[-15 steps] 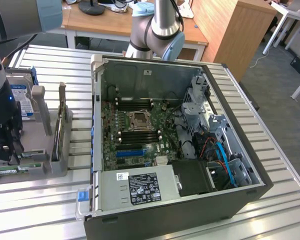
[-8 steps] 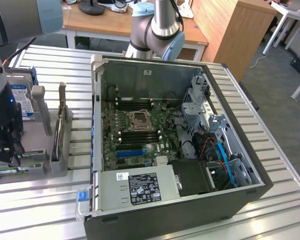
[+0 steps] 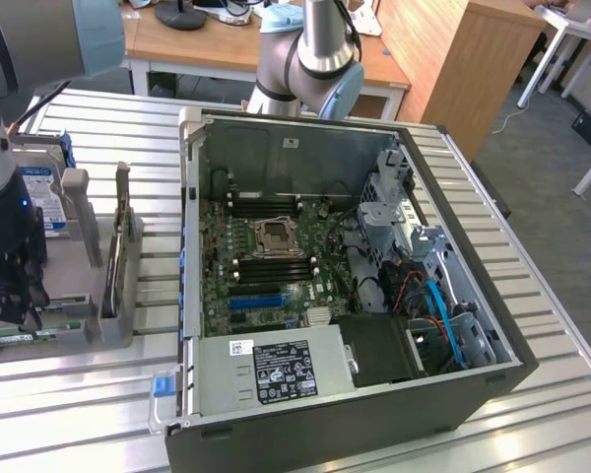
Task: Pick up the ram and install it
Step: 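Pick up the ram and move it above insertion slot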
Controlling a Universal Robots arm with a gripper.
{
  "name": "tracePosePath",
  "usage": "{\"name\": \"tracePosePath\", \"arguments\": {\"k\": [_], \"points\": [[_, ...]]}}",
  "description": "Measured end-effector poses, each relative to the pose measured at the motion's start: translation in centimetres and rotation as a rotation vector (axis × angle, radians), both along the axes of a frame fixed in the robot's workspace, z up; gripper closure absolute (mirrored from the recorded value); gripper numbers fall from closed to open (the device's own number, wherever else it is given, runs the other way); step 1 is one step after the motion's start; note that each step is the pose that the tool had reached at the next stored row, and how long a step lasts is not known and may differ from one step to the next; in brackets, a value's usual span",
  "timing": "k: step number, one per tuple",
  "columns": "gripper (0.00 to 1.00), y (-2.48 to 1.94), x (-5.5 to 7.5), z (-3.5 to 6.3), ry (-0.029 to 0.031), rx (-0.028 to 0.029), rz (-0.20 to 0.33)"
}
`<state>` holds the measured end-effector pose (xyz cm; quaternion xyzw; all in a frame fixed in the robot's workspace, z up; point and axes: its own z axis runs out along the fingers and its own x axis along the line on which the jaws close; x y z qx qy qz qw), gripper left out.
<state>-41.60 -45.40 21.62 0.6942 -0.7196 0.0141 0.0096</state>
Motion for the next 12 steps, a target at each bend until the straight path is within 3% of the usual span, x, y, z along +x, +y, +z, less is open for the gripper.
{"name": "tracePosePath", "arguments": {"k": [12], "points": [[0.64, 0.00, 0.00, -0.71, 0.0000, 0.0000, 0.002]]}}
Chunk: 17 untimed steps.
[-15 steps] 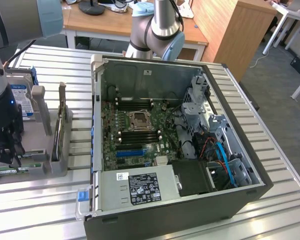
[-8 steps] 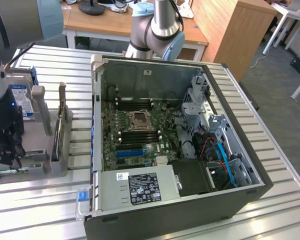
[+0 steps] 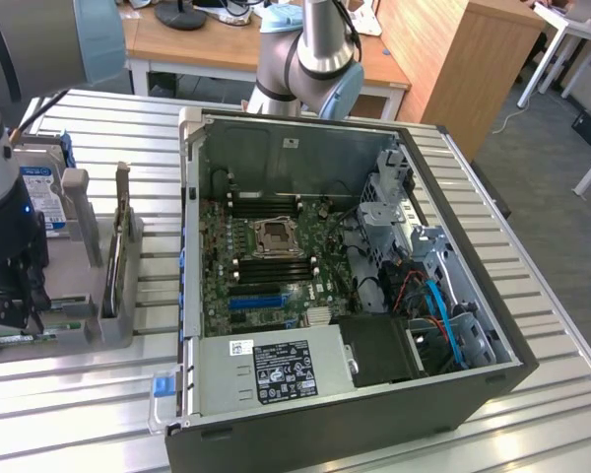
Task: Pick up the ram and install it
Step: 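Pick up the ram and move it above insertion slot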
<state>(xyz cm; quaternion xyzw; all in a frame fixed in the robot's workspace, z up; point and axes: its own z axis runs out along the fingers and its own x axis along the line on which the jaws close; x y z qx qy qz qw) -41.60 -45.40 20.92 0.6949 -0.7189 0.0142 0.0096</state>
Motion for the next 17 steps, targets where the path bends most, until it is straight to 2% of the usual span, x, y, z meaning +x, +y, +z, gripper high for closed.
{"name": "tracePosePath", "arguments": {"k": [17], "points": [[0.64, -0.02, -0.01, -0.61, -0.0001, 0.0001, 0.001]]}}
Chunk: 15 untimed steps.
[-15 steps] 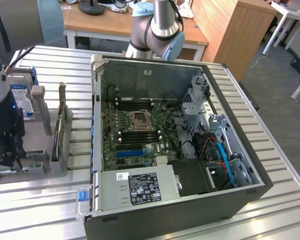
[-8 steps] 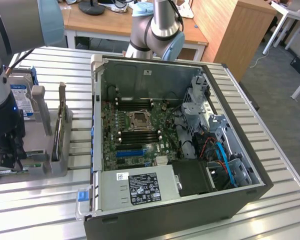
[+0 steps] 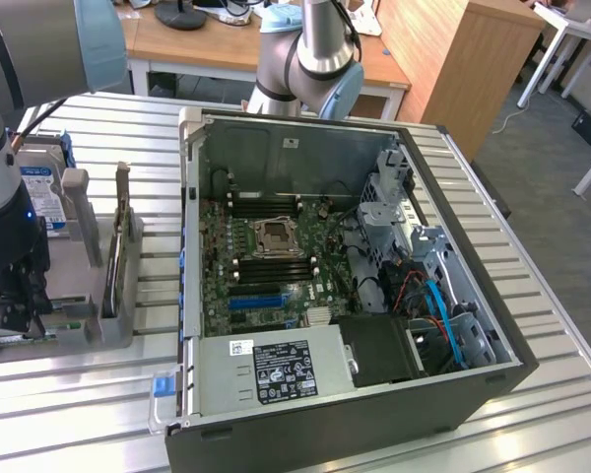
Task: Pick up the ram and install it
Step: 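Pick up the ram and move it above insertion slot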
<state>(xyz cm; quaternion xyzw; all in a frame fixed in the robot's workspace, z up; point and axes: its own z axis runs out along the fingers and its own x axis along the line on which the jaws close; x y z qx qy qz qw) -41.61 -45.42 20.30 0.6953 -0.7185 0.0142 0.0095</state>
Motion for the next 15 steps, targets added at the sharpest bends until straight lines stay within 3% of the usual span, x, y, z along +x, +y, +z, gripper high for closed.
{"name": "tracePosePath", "arguments": {"k": [15], "points": [[0.64, -0.18, 0.01, -0.31, 0.0002, -0.0001, 0.000]]}}
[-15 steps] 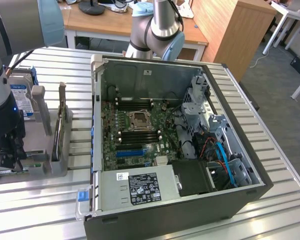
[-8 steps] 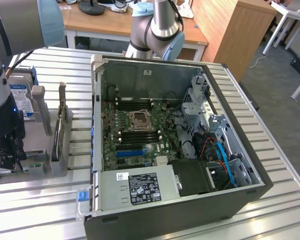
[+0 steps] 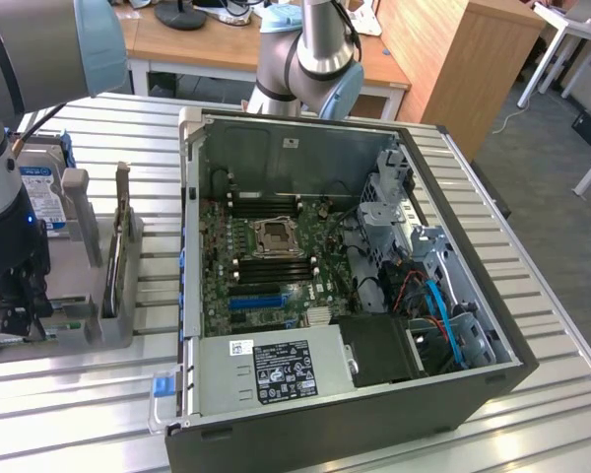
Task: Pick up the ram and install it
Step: 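Pick up the ram and move it above insertion slot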
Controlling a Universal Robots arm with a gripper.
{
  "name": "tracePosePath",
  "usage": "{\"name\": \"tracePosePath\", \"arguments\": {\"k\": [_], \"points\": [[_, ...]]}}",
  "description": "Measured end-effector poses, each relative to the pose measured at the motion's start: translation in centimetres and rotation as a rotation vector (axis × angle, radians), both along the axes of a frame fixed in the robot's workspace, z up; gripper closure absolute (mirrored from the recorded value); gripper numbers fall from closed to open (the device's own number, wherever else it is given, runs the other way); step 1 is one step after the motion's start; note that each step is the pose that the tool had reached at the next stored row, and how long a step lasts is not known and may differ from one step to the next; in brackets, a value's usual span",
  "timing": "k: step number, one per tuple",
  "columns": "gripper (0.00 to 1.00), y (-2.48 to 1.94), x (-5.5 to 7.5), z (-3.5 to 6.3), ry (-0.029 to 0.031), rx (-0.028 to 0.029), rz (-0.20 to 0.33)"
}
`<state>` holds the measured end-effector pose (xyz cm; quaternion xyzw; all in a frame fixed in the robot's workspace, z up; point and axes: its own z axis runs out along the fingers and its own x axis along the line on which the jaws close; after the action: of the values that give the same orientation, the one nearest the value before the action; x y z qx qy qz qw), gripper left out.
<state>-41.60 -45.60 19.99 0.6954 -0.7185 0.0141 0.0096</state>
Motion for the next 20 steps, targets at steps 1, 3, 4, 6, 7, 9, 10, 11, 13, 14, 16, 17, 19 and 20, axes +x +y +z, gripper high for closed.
{"name": "tracePosePath", "arguments": {"k": [1, 3, 4, 6, 7, 9, 10, 11, 13, 14, 16, 17, 19, 20], "points": [[0.64, 0.00, 0.00, -0.01, -0.0001, 0.0001, 0.000], [0.64, 0.00, 0.00, -0.01, -0.0001, 0.0001, 0.000], [0.64, 0.00, 0.00, 0.00, -0.0001, 0.0000, 0.000], [0.64, 0.00, 0.00, 0.00, -0.0001, 0.0000, 0.000], [0.64, 0.00, 0.00, 0.00, 0.0000, 0.0000, 0.000], [0.66, 0.00, 0.00, 0.00, -0.0001, 0.0000, 0.000], [0.66, 0.00, 0.00, -0.01, -0.0001, 0.0001, 0.000], [0.73, 0.00, 0.00, 0.00, -0.0001, 0.0000, 0.000], [0.73, 0.00, 0.00, 0.00, -0.0001, 0.0000, 0.000], [0.73, 0.00, 0.00, -0.01, -0.0001, 0.0001, 0.000], [0.73, -0.03, 0.00, -0.02, -0.0003, 0.0002, 0.000], [0.73, -0.03, 0.00, -0.02, -0.0003, 0.0002, 0.000], [0.73, -0.04, 0.00, 0.00, -0.0001, 0.0000, 0.000], [0.73, -0.05, 0.01, 0.00, -0.0001, 0.0001, 0.000]]}}
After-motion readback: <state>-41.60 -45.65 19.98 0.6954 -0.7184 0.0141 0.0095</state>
